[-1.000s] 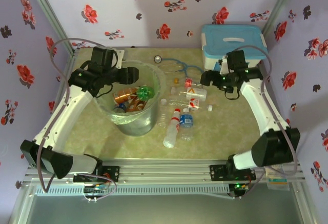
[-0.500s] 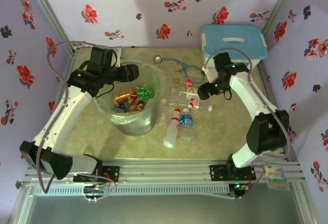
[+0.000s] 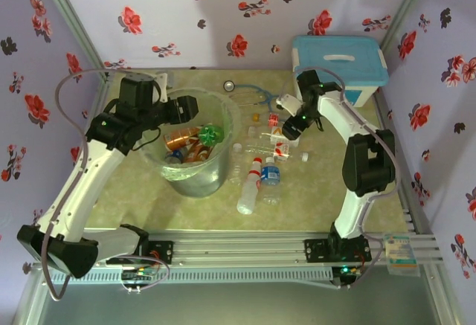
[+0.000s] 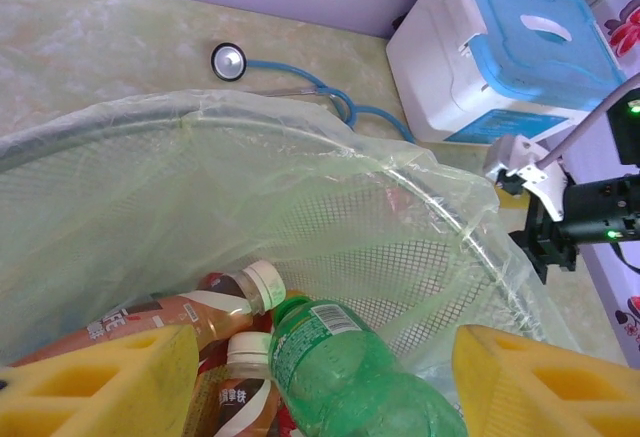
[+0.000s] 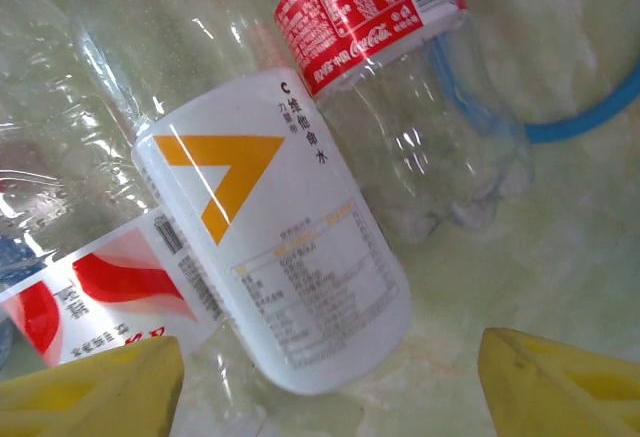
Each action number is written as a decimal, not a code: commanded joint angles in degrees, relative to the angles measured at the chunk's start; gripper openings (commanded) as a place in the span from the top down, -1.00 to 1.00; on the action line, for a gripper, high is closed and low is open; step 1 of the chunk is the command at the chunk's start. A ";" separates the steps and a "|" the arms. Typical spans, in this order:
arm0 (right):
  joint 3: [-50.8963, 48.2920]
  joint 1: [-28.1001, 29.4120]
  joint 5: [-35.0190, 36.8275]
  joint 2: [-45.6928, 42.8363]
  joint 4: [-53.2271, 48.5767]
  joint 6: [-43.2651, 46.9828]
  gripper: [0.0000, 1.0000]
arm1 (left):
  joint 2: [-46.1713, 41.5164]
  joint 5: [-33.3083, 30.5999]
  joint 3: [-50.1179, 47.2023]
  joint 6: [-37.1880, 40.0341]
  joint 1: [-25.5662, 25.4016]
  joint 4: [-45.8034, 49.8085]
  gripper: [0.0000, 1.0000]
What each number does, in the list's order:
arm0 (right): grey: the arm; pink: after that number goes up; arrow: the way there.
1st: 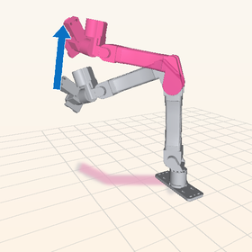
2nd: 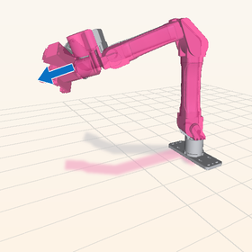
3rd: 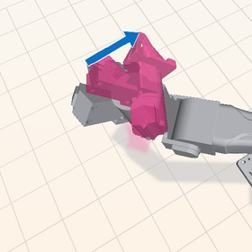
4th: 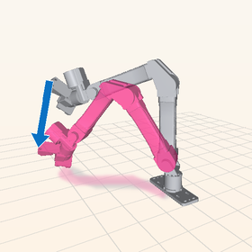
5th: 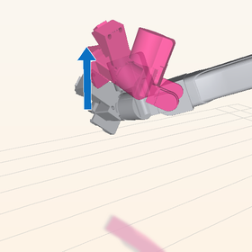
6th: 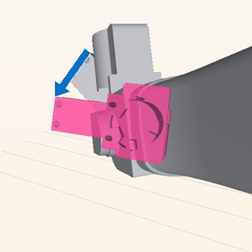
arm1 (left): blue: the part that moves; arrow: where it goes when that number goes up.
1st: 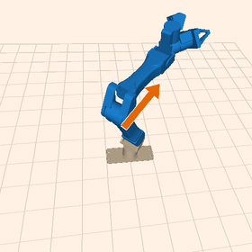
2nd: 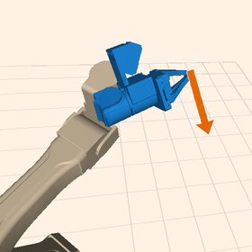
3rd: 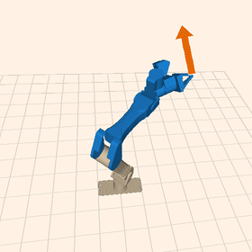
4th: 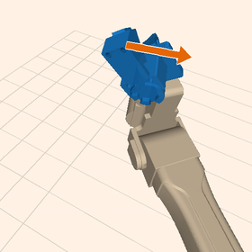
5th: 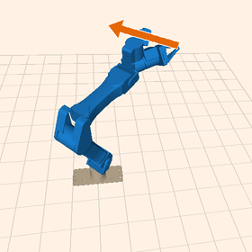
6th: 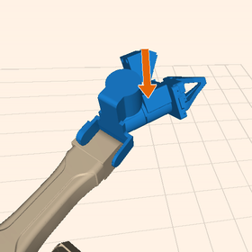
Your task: Put the plastic bottles in the bin
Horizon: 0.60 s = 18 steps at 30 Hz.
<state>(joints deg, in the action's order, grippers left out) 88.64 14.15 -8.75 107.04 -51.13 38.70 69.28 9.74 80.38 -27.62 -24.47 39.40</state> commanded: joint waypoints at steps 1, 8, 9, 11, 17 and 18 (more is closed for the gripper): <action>2.40 0.24 -1.82 2.34 -0.40 3.14 -0.46 | -1.25 0.98 -1.25 -1.16 -0.30 -2.09 -0.36; 4.42 0.92 -3.67 5.80 0.11 2.97 -0.40 | 0.15 1.07 -1.06 -2.38 -0.30 -2.38 -0.35; 4.50 0.96 -3.66 6.31 0.53 2.81 -0.39 | 0.07 1.03 -1.19 -2.52 -0.23 -2.54 -0.35; 4.78 1.06 -3.33 7.14 0.77 2.62 -0.38 | -0.30 1.04 -1.74 -2.62 -0.23 -2.89 -0.36; 4.80 0.97 -3.18 8.42 2.15 2.35 -0.38 | -0.85 1.04 -2.59 -2.11 -0.24 -3.85 -0.36; 4.90 1.08 -3.33 8.80 2.26 2.20 -0.38 | -0.84 1.00 -2.43 -2.10 -0.30 -3.80 -0.36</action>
<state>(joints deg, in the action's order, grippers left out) 92.23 14.96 -11.46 114.41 -50.11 40.51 69.23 10.13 77.82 -29.30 -24.47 37.15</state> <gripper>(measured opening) 0.692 0.679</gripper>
